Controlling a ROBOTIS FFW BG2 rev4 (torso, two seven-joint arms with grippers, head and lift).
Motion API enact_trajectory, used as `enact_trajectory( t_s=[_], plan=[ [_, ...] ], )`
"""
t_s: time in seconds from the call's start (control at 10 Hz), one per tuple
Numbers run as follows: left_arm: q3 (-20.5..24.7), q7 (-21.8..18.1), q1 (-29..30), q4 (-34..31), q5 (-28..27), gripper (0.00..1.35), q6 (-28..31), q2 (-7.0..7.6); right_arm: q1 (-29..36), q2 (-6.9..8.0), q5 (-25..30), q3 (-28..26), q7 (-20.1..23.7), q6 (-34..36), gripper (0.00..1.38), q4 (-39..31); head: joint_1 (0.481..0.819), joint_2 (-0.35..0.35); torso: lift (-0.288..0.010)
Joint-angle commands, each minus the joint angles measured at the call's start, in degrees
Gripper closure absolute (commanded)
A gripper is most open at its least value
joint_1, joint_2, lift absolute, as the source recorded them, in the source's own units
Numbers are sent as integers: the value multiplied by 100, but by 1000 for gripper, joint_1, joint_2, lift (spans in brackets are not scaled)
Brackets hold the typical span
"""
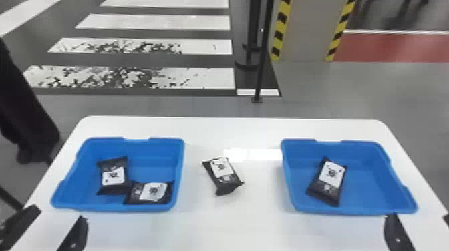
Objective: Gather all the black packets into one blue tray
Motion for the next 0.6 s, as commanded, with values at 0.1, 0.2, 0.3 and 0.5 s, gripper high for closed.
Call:
enact_trajectory(
  t_s=[0.1,0.2,0.3,0.5],
  plan=[
    [-12,0,-50,-14,-49,292,0,17,-15,23,0,1,0,0,119,0,695,-12,-110],
    [-12,0,-50,0,-49,292,0,17,-15,23,11,1,9,0,119,0,695,-13,-110],
    [-12,0,-50,0,-60,292,0,17,-29,23,11,1,9,0,119,14,695,-15,-110],
    [-12,0,-93,0,-129,291,56,26,-29,23,11,1,9,14,119,14,695,-15,-110]
  ],
)
